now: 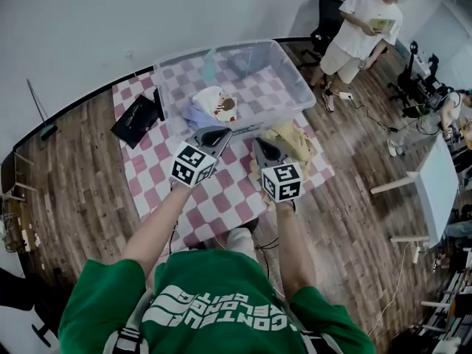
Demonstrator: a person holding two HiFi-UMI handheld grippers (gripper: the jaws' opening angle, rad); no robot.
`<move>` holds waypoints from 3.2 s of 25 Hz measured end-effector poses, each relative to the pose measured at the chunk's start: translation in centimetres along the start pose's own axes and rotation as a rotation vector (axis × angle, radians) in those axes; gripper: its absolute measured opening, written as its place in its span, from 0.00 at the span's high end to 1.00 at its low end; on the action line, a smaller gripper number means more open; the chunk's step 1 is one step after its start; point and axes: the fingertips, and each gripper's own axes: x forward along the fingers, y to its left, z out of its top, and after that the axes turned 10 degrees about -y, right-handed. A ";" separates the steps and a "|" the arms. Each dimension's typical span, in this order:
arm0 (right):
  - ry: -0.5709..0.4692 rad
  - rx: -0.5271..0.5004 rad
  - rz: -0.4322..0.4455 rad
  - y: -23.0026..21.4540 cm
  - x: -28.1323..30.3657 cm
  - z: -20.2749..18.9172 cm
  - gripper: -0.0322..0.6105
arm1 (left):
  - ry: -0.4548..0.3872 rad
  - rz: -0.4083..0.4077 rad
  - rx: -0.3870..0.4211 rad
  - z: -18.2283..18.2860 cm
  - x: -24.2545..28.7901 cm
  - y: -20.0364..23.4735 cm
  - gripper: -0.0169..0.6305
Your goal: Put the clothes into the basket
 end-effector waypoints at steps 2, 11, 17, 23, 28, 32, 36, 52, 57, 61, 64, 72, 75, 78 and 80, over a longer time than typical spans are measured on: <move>0.005 0.009 -0.009 0.5 -1.0 -0.6 0.94 | 0.001 -0.002 -0.003 -0.4 -0.6 -0.5 0.97; 0.013 0.029 -0.051 1.4 -4.0 -2.2 0.94 | 0.017 -0.034 -0.016 -2.2 -1.5 -2.9 0.97; 0.020 0.039 -0.080 0.6 -5.4 -3.1 0.94 | 0.029 -0.076 -0.022 -2.9 -0.7 -4.4 0.97; 0.028 0.056 -0.126 -1.2 -6.7 -4.4 0.94 | 0.062 -0.105 -0.028 -4.6 0.8 -5.1 0.97; 0.059 0.071 -0.180 -3.7 -8.4 -6.5 0.94 | 0.097 -0.124 -0.037 -6.5 2.9 -5.7 0.97; 0.095 0.090 -0.245 -6.3 -10.3 -8.9 0.94 | 0.139 -0.144 -0.044 -8.6 4.9 -6.4 0.97; 0.140 0.104 -0.318 -9.3 -12.4 -11.5 0.94 | 0.165 -0.170 -0.060 -10.4 7.0 -7.2 0.97; 0.242 0.311 -0.424 -19.9 -13.7 -19.0 0.64 | 0.377 -0.213 -0.176 -21.3 12.1 -9.5 0.75; 0.247 0.395 -0.388 -22.9 -11.8 -20.8 0.51 | 0.454 -0.180 -0.243 -25.2 13.2 -9.8 0.60; 0.274 0.444 -0.342 -25.6 -9.9 -22.3 0.45 | 0.502 -0.118 -0.278 -28.1 13.8 -9.5 0.47; 0.308 0.467 -0.299 -27.3 -8.4 -23.6 0.42 | 0.539 -0.076 -0.311 -30.2 14.0 -9.3 0.42; 0.399 0.635 -0.154 -28.5 -5.4 -28.7 0.32 | 0.627 0.004 -0.349 -34.4 14.9 -9.3 0.35; 0.442 0.676 -0.103 -28.2 -5.0 -30.1 0.28 | 0.648 0.020 -0.373 -35.5 15.3 -9.6 0.34; 0.478 0.716 -0.046 -27.6 -4.5 -31.4 0.26 | 0.664 0.038 -0.384 -36.4 15.6 -9.9 0.34; 0.493 0.736 -0.012 -27.3 -4.2 -32.3 0.25 | 0.674 0.049 -0.386 -36.8 16.0 -10.0 0.34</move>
